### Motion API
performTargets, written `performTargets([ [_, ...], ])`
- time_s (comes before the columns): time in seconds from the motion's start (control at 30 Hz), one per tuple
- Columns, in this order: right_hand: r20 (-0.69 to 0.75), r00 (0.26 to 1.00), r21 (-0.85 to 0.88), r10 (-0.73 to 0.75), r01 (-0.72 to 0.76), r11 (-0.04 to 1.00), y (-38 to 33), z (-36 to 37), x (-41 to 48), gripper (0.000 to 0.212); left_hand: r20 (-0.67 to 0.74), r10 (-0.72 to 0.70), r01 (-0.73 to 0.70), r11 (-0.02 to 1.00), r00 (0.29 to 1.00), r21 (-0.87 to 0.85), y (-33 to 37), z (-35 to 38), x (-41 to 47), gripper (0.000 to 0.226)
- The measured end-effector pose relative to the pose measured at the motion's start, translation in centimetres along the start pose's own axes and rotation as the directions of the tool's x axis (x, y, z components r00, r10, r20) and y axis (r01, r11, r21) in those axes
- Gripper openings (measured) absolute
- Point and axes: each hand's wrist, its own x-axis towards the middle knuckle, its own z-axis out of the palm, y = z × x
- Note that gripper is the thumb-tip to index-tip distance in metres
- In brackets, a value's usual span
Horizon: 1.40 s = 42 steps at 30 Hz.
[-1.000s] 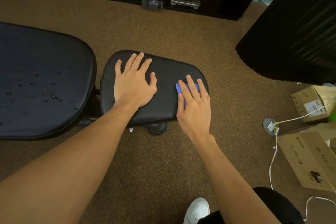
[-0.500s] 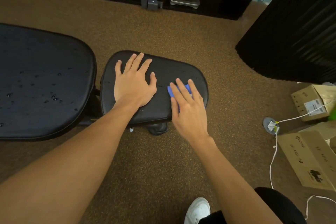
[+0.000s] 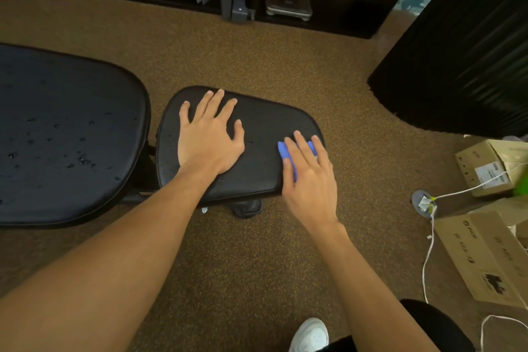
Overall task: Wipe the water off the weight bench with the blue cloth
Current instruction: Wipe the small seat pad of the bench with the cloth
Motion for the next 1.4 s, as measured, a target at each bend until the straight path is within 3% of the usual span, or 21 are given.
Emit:
performTargets([
  [0.07, -0.022, 0.994, -0.004, 0.111, -0.111, 0.994, -0.6, 0.4, 1.5, 0.049, 0.004, -0.001, 0.001, 1.000, 1.000, 0.008, 0.0, 0.0, 0.1, 0.061],
  [0.13, -0.005, 0.992, -0.005, 0.127, -0.127, 0.992, -1.9, 1.0, 2.9, 0.050, 0.015, -0.001, 0.001, 1.000, 1.000, 0.013, 0.0, 0.0, 0.1, 0.061],
  [0.3, 0.019, 0.995, 0.018, -0.096, 0.096, 0.995, -2.0, 0.3, 0.8, 0.048, 0.058, 0.003, -0.005, 1.000, 0.998, 0.030, 0.1, 0.0, 0.1, 0.063],
  [0.5, 0.023, 0.987, -0.017, 0.161, -0.161, 0.987, -0.5, 0.5, 3.4, 0.051, 0.089, 0.006, -0.011, 0.998, 0.996, 0.058, 0.1, -0.1, 0.5, 0.064],
  [0.7, 0.019, 0.997, 0.011, -0.072, 0.072, 0.997, 0.0, 0.1, 1.4, 0.048, 0.102, 0.008, -0.016, 0.997, 0.995, 0.078, 0.3, -0.4, 0.6, 0.064],
  [0.93, -0.026, 0.986, 0.071, 0.167, -0.165, 0.984, 1.6, 0.6, 4.4, 0.046, 0.060, 0.007, -0.012, 0.997, 0.998, 0.073, 0.3, -0.3, 0.5, 0.063],
  [1.13, 0.025, 0.996, 0.081, -0.083, 0.081, 0.993, 2.5, -0.5, 2.3, 0.046, 0.062, -0.002, -0.002, 0.998, 0.998, 0.059, 0.4, -0.5, 0.5, 0.062],
  [1.3, -0.024, 0.991, 0.060, 0.130, -0.128, 0.990, 2.2, 0.5, 5.0, 0.047, 0.045, -0.005, 0.002, 0.998, 0.999, 0.065, 0.4, -0.4, 0.6, 0.062],
  [1.4, -0.002, 0.994, 0.042, 0.105, -0.105, 0.994, 0.7, 0.8, 6.4, 0.046, 0.040, -0.007, 0.004, 0.998, 0.999, 0.069, 0.4, -0.4, 0.5, 0.062],
])
